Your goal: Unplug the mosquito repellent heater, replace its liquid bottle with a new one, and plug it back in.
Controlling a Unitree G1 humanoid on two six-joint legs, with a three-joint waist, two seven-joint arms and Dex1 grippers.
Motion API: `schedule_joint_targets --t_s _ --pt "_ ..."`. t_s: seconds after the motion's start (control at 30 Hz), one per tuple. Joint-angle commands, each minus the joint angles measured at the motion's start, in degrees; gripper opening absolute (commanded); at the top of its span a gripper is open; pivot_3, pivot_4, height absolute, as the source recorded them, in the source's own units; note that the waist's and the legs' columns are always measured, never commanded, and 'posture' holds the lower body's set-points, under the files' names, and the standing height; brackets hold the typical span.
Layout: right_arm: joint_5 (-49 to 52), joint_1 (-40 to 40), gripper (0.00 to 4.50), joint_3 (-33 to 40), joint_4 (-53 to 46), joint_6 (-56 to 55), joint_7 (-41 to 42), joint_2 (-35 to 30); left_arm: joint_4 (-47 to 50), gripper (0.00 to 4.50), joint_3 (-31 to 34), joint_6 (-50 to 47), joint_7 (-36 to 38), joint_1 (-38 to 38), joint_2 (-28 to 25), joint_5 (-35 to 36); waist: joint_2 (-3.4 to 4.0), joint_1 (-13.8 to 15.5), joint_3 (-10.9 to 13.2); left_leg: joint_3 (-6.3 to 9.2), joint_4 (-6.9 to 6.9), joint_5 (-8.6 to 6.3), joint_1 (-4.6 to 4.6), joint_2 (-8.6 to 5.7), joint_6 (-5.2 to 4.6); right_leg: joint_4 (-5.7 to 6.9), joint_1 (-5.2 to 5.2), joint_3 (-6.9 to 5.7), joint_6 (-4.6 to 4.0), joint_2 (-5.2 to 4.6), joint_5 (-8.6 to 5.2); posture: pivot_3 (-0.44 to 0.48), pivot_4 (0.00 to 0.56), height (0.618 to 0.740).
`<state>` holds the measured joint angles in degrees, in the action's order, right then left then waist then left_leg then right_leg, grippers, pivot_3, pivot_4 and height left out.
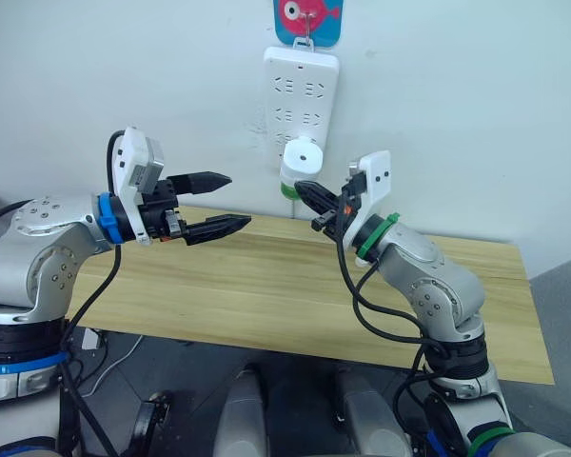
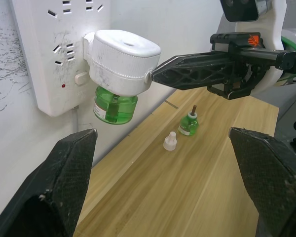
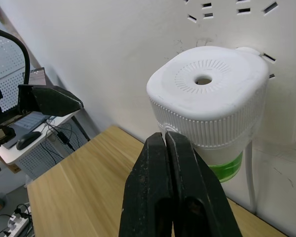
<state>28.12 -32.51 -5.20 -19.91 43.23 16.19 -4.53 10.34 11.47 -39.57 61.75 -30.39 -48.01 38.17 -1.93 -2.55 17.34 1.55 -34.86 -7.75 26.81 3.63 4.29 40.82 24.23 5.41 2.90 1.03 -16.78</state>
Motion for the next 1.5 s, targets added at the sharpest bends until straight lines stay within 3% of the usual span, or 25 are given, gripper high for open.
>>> schedule_joint_targets --t_s 0.03,1.23,1.5 --pt "-0.44 -1.04 0.08 -0.16 -1.11 -1.35 0.19 0.08 1.51 4.50 0.17 0.45 -0.24 -0.57 -0.49 0.46 0.00 0.00 0.00 0.00 0.00 0.00 0.00 0.00 0.00 0.00 0.00 0.00 0.00 0.00 0.00 0.011 0.258 0.740" --pt "-3.48 -1.12 0.08 -0.67 0.38 -1.74 -0.56 0.06 0.97 4.50 -0.28 0.58 -0.52 -1.10 -0.59 0.38 0.00 0.02 0.00 0.00 0.00 0.00 0.00 0.00 0.00 0.00 0.00 0.00 0.03 0.00 -0.02 0.013 0.271 0.740" --pt "-2.47 -2.30 0.08 3.68 1.64 -2.86 -4.35 2.91 1.02 4.50 -0.22 0.58 -0.38 -1.02 -0.58 0.52 0.00 0.01 0.00 0.00 -0.01 0.00 -0.01 0.01 0.00 0.00 0.00 0.01 0.10 0.00 -0.06 0.009 0.270 0.740"
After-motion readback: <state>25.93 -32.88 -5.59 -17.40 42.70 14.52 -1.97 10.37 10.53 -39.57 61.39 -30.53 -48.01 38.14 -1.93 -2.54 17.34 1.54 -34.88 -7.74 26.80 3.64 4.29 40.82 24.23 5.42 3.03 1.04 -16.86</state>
